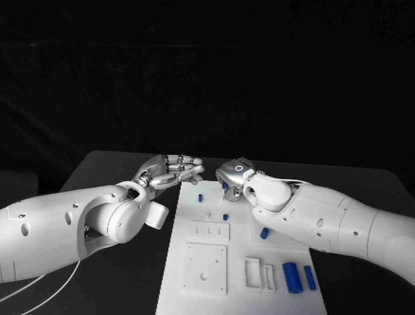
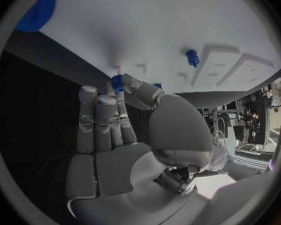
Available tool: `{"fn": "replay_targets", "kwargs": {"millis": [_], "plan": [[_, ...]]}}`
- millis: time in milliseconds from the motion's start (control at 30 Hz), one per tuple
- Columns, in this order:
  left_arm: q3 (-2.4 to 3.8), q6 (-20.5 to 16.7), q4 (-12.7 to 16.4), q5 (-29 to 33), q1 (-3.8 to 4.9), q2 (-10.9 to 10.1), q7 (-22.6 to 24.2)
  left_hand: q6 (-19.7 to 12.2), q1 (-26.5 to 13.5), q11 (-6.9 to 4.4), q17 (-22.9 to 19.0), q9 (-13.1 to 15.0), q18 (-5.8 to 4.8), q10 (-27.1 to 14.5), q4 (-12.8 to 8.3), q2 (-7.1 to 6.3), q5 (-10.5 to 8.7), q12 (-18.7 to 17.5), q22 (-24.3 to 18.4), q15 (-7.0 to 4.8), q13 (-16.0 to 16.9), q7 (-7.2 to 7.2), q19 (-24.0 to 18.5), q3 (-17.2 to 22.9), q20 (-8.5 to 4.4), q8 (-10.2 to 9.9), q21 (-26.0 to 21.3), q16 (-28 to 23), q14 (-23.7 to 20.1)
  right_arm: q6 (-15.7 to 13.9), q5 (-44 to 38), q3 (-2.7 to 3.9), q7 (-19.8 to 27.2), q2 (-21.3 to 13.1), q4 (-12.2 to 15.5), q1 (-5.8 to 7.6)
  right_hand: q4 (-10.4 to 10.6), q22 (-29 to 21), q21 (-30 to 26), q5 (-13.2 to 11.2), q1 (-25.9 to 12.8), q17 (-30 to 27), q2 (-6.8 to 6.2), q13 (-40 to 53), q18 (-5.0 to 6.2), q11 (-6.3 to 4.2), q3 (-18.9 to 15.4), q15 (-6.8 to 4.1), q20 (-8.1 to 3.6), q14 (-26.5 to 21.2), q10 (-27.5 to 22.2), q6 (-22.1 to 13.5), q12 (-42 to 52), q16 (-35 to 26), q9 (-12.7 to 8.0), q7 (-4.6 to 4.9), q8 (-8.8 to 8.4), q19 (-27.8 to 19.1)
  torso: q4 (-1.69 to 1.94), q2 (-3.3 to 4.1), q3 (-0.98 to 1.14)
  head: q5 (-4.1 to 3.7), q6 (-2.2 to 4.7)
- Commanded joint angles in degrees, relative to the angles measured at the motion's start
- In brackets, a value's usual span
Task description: Assemble the parts on the task board
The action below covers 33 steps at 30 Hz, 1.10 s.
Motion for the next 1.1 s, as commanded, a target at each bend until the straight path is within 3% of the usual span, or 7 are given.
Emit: {"fn": "replay_targets", "kwargs": {"millis": [33,700,1100], "plan": [[0.07,0.18,0.14,-0.21,0.3,0.17,0.56,-0.21,-0.03,-0.09,0.09,0.1,0.59,0.31,0.09,-0.38,-0.18,-0.23,-0.09,0.4,0.05,1.33,-0.47,0.32,-0.03,-0.39,-0.19,-0.39,-0.01,0.27,0.32,-0.11,0.49,0.1,-0.16,-0.2,0.01,0.96,0.3,0.21,0.22,-0.11,-0.55,0.1,2.24,0.06,0.38,-0.68,-0.23,-1.15,2.48,0.33,-0.18,0.17,0.02,0.05,-0.1,0.27,-0.04,0.01,0.01,0.08,-0.06],[0.07,0.16,-0.05,-0.22,0.39,0.46,0.52,-0.2,0.01,-0.11,0.16,0.11,0.6,0.33,0.08,-0.4,-0.18,-0.27,-0.09,0.4,0.07,1.31,-0.48,0.34,-0.02,-0.4,-0.19,-0.48,0.01,0.52,1.81,-0.16,1.3,0.17,-0.62,-0.42,0.16,0.89,0.29,0.21,0.1,-0.45,-0.87,0.14,2.24,0.25,0.53,-0.5,-0.18,-1.29,2.09,-0.07,-0.63,-0.08,-0.11,0.23,-0.47,0.05,-0.05,-0.04,0.03,0.13,-0.3],[0.07,0.15,0.02,-0.23,0.41,0.39,0.47,-0.2,0.02,-0.1,0.19,0.11,0.6,0.33,0.08,-0.41,-0.18,-0.29,-0.09,0.4,0.07,1.32,-0.49,0.34,-0.02,-0.4,-0.19,-0.5,0.01,0.5,3.59,-0.19,1.59,0.33,-1.03,-0.44,0.35,0.78,0.21,0.2,-0.17,-0.86,-2.07,-0.06,2.24,0.84,0.23,0.08,-0.13,-1.26,0.57,-1.46,-1.51,-0.25,-0.5,0.83,-1.39,-0.23,-0.05,-0.06,-0.02,0.2,-0.34]]}}
